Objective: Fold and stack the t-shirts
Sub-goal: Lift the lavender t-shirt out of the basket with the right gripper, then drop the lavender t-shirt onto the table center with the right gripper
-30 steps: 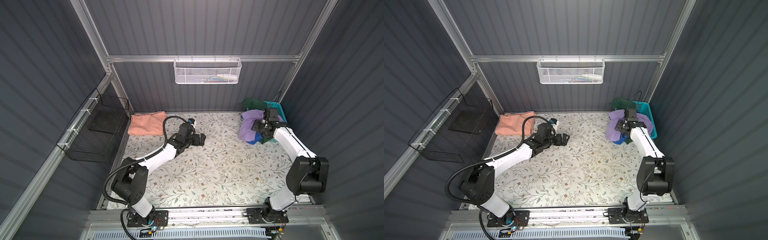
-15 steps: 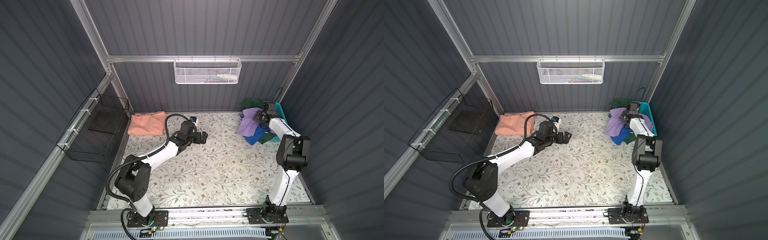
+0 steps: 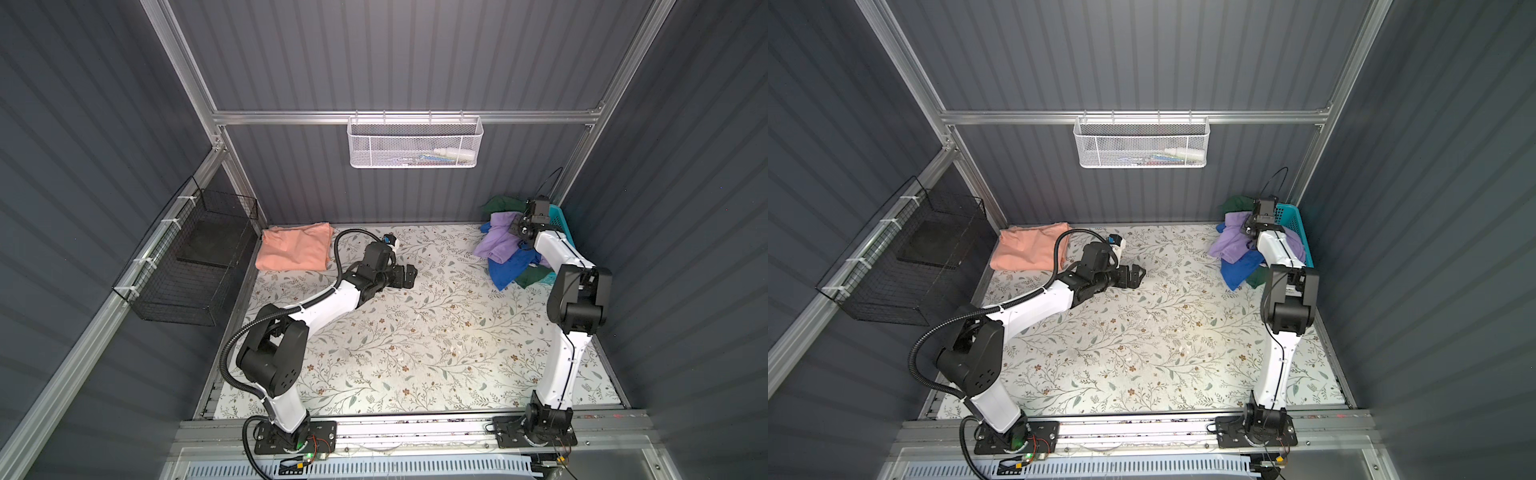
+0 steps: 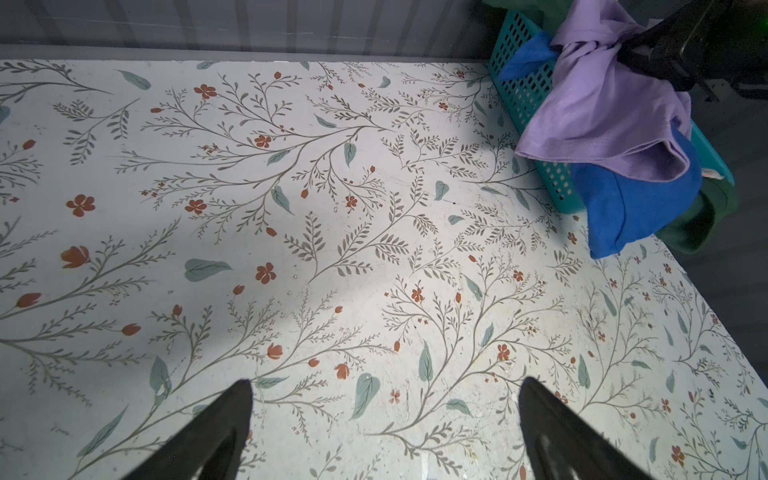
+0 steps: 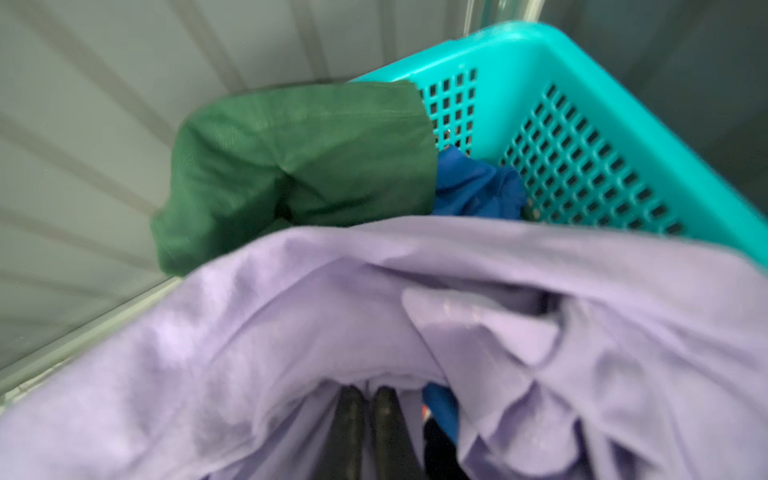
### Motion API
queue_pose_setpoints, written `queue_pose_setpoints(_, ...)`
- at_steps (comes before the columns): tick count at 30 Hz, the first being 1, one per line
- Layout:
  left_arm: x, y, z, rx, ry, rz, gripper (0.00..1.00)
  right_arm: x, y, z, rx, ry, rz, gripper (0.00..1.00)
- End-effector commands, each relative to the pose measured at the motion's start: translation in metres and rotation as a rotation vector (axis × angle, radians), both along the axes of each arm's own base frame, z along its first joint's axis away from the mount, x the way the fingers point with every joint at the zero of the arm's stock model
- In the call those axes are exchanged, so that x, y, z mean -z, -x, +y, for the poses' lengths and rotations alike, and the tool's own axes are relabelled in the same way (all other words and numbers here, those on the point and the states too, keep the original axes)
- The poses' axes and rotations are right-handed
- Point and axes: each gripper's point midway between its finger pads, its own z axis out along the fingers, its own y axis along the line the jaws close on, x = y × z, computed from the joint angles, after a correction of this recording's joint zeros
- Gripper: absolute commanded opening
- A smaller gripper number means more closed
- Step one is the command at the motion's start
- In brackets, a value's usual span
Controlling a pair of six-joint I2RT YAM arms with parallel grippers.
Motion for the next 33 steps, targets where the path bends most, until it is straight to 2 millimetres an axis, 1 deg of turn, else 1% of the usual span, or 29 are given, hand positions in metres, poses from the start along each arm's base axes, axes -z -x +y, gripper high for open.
queue_pose_setpoints(1, -0.008, -0.003, -0.008, 0.02, 0.021, -0.002, 1.0, -0.028, 0.006, 0.0, 0.013, 0.063, -0.051, 0.0)
queue_pose_setpoints(3, -0.01, -0.002, -0.009, 0.022, 0.033, -0.004, 1.0, -0.036, 0.015, 0.009, 0.003, 0.076, -0.075, 0.0)
queue_pose_setpoints(4, -0.011, -0.001, -0.009, 0.024, 0.039, -0.007, 1.0, -0.044, 0.02, 0.015, -0.01, 0.084, -0.101, 0.0)
queue_pose_setpoints(5, -0.013, -0.001, -0.009, 0.024, 0.043, -0.008, 1.0, -0.046, 0.027, 0.02, -0.022, 0.096, -0.117, 0.0)
queue_pose_setpoints(9, -0.016, 0.004, -0.007, 0.032, 0.044, -0.018, 1.0, -0.082, 0.061, 0.035, -0.014, 0.119, -0.245, 0.0)
queue_pose_setpoints(11, -0.019, 0.006, -0.004, 0.028, 0.047, -0.029, 1.0, -0.105, 0.079, 0.046, -0.02, 0.145, -0.292, 0.0)
queue_pose_setpoints(15, -0.022, 0.009, 0.001, 0.018, 0.043, -0.043, 1.0, -0.157, 0.11, 0.08, -0.055, 0.275, -0.355, 0.0)
queue_pose_setpoints(18, -0.024, 0.011, 0.004, 0.015, 0.041, -0.049, 1.0, -0.198, 0.133, 0.11, -0.112, 0.273, -0.419, 0.0)
queue_pose_setpoints(20, -0.027, 0.012, 0.006, 0.01, 0.039, -0.056, 1.0, -0.228, 0.152, 0.133, -0.156, 0.271, -0.466, 0.0)
queue_pose_setpoints(21, -0.03, 0.012, 0.007, 0.005, 0.041, -0.065, 1.0, -0.242, 0.161, 0.148, -0.197, 0.262, -0.49, 0.0)
queue_pose_setpoints(23, -0.033, 0.014, 0.011, -0.016, 0.057, -0.075, 1.0, -0.261, 0.175, 0.179, -0.315, 0.232, -0.515, 0.0)
queue_pose_setpoints(25, -0.039, 0.014, 0.02, -0.06, 0.067, -0.099, 1.0, -0.271, 0.19, 0.21, -0.45, 0.157, -0.498, 0.0)
queue_pose_setpoints(26, -0.042, 0.015, 0.026, -0.089, 0.066, -0.109, 1.0, -0.273, 0.195, 0.225, -0.515, 0.113, -0.479, 0.0)
queue_pose_setpoints(27, -0.047, 0.015, 0.036, -0.133, 0.064, -0.127, 1.0, -0.273, 0.202, 0.241, -0.585, 0.072, -0.454, 0.0)
queue_pose_setpoints(28, -0.048, 0.016, 0.048, -0.183, 0.051, -0.137, 1.0, -0.274, 0.209, 0.255, -0.63, 0.048, -0.436, 0.0)
queue_pose_setpoints(29, -0.054, 0.017, 0.061, -0.237, 0.039, -0.157, 1.0, -0.271, 0.213, 0.268, -0.678, 0.033, -0.411, 0.0)
queue_pose_setpoints(30, -0.058, 0.021, 0.075, -0.291, 0.025, -0.175, 1.0, -0.262, 0.219, 0.284, -0.732, 0.025, -0.366, 0.0)
queue_pose_setpoints(31, -0.062, 0.024, 0.091, -0.353, 0.006, -0.198, 1.0, -0.25, 0.223, 0.301, -0.782, 0.007, -0.318, 0.0)
queue_pose_setpoints(32, -0.067, 0.027, 0.102, -0.391, -0.004, -0.219, 1.0, -0.239, 0.225, 0.315, -0.823, -0.026, -0.279, 0.0)
queue_pose_setpoints(33, -0.071, 0.031, 0.114, -0.432, -0.016, -0.239, 1.0, -0.223, 0.226, 0.331, -0.871, -0.084, -0.237, 0.0)
